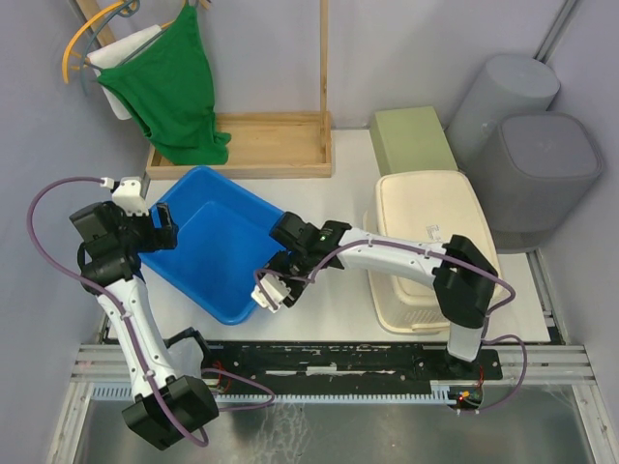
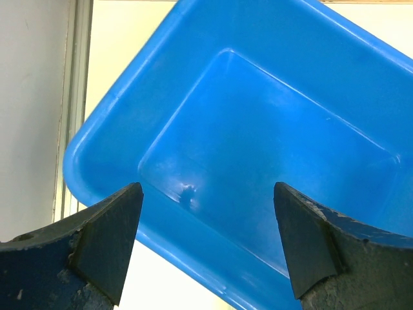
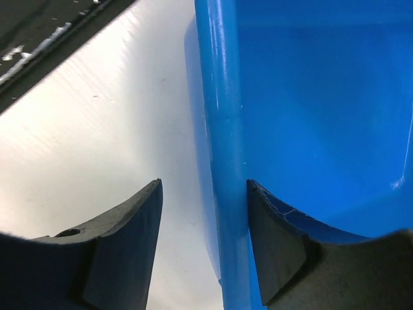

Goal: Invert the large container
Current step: Move the container to the center of the board.

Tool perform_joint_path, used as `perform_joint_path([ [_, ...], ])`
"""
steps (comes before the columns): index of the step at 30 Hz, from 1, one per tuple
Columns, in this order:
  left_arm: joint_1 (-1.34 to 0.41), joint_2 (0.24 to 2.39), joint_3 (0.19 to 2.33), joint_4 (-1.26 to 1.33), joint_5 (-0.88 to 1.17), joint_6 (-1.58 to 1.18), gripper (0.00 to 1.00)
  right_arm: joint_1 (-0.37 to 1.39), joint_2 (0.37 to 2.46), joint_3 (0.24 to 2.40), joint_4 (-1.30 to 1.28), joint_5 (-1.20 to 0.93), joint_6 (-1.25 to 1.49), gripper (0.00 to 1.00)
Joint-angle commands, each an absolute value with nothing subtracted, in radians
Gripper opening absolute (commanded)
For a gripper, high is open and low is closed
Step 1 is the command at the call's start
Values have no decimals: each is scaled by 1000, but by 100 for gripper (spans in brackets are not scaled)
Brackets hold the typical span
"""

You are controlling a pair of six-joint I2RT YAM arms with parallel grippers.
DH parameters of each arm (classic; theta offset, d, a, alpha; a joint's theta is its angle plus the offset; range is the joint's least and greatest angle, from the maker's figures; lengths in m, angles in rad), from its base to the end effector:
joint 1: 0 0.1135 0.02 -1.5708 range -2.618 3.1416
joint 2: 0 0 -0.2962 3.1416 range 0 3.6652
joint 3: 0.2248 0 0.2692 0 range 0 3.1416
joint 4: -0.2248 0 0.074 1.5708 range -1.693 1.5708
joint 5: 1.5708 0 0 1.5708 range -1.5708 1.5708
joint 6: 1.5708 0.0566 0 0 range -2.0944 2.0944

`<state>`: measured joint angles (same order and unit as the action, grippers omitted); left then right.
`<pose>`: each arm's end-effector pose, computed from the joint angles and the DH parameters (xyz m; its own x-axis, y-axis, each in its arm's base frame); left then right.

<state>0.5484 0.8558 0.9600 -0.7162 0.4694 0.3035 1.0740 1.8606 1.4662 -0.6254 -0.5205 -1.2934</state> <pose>0.1690 0.0733 0.3526 -0.5124 -0.0007 -0.8588 0.0044 1.0000 -0.0034 0.1823 0.3953 0.2470 0.7417 -0.3827 -0.5509 -0.6334 -0.6698 -0.3875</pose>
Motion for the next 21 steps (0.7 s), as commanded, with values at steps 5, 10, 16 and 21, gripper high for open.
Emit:
perform_joint_path([
  [5,557,870,987,-692,456,268,89,1067,1652,1403,-659,-543,-1276,62],
  [10,557,878,986,-693,442,263,89,1042,1592,1378,-659,-543,-1276,62],
  [16,557,863,983,-696,440,261,90,1040,1539,1382,-659,-543,-1276,62],
  [21,557,857,980,-700,445,262,91,1040,1557,1440,-659,-543,-1276,62],
])
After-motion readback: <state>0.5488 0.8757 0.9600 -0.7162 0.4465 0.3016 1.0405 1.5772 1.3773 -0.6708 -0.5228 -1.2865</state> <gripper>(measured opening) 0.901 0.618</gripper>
